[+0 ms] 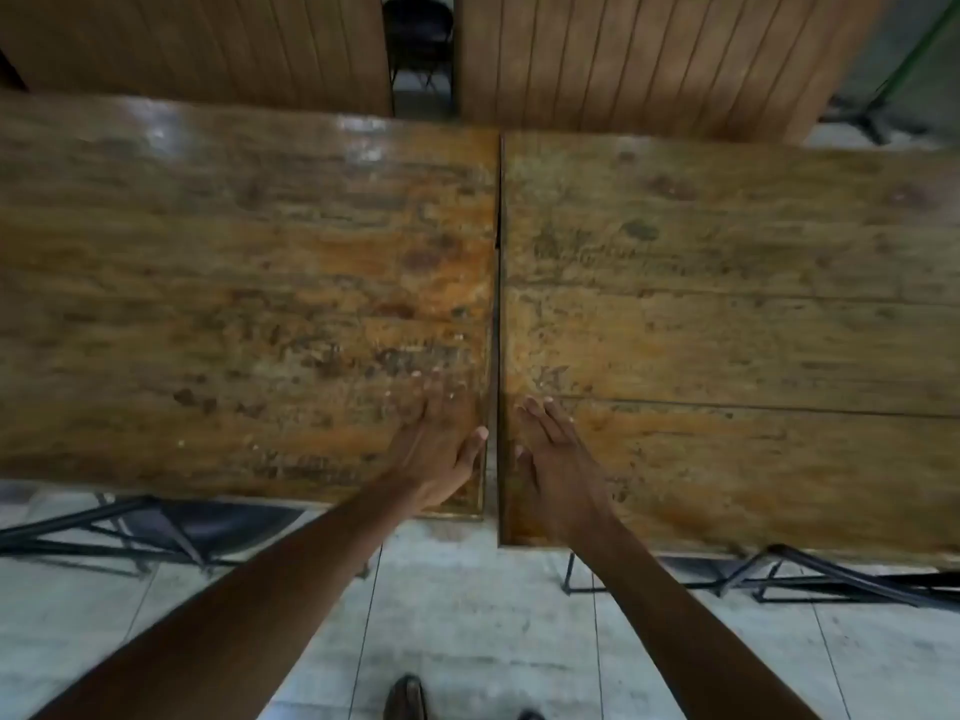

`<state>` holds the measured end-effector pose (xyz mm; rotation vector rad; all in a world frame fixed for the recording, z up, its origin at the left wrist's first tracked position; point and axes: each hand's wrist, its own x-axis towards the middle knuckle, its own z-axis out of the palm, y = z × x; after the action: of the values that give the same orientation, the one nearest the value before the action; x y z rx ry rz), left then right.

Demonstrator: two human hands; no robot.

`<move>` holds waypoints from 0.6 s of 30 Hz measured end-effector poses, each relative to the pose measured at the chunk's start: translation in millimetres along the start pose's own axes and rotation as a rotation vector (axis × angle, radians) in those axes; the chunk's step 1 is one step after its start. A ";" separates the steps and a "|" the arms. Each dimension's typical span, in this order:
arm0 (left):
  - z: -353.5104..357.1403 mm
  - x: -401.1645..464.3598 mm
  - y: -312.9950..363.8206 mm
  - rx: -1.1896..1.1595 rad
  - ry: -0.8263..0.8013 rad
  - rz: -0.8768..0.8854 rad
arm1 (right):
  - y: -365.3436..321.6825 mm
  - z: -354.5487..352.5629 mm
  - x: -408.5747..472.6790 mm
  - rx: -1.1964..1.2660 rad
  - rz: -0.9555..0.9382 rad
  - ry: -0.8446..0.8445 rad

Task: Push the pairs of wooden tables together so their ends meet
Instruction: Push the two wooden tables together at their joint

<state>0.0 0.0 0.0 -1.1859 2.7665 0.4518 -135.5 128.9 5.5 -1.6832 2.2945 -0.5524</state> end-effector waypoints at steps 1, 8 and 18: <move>10.5 4.6 -3.3 0.009 -0.014 -0.026 | 6.2 12.2 0.9 -0.012 0.025 -0.040; 60.3 14.5 -19.2 0.085 0.125 -0.060 | 36.0 60.1 -2.2 -0.154 0.029 -0.024; 57.8 13.2 -16.9 0.082 0.129 -0.064 | 34.7 60.0 2.6 -0.183 0.061 -0.052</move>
<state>1.5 -2.4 -61.6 -1.3245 2.8124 0.2616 -141.6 126.2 -63.6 -1.6774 2.4135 -0.2900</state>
